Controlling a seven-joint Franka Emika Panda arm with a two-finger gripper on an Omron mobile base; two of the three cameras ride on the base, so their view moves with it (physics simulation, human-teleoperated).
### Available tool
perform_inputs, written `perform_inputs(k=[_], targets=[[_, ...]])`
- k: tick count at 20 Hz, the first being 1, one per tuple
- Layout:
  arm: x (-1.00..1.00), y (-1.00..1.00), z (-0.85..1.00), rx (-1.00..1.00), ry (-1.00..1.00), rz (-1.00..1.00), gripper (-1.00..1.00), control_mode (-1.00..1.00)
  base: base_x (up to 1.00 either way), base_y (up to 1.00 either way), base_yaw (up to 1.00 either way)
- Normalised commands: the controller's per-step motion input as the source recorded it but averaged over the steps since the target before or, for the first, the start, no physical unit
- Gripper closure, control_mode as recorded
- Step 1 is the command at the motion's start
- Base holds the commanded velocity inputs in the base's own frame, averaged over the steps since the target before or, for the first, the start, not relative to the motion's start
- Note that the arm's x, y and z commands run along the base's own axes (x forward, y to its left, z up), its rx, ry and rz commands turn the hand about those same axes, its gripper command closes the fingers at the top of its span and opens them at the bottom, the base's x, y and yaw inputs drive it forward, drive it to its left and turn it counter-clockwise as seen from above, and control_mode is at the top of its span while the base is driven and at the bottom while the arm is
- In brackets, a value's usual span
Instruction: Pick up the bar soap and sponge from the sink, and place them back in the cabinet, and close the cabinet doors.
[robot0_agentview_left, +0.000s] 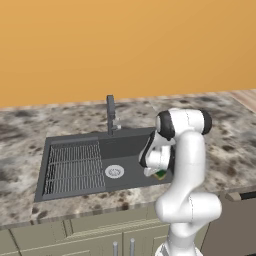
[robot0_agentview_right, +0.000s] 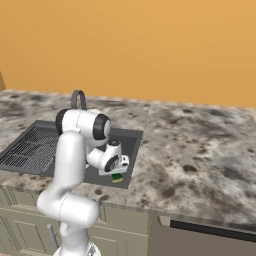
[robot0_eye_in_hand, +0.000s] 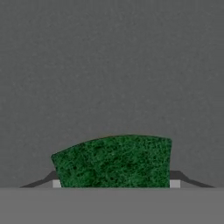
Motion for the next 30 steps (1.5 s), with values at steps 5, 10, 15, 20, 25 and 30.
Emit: perform_inputs(k=[5, 10, 15, 20, 25, 30], targets=[[0.05, 0.00, 0.71, 0.00, 0.00, -0.01, 1.00, -1.00, 0.00, 0.00, 0.00], [0.00, 0.00, 0.76, -0.01, -0.02, -0.02, 1.00, -1.00, 0.00, 0.00, 0.00], [0.00, 0.01, 0.67, -0.02, -0.03, -0.03, 1.00, -1.00, 0.00, 0.00, 0.00], [-0.04, 0.09, 0.67, -0.02, -0.01, -0.04, 1.00, -1.00, 0.00, 0.00, 0.00], [-0.05, 0.14, 0.64, -0.03, 0.00, -0.06, 1.00, -1.00, 0.00, 0.00, 0.00], [-0.02, 0.05, 0.77, 0.00, 0.00, -0.07, 1.00, -1.00, 0.00, 0.00, 0.00]])
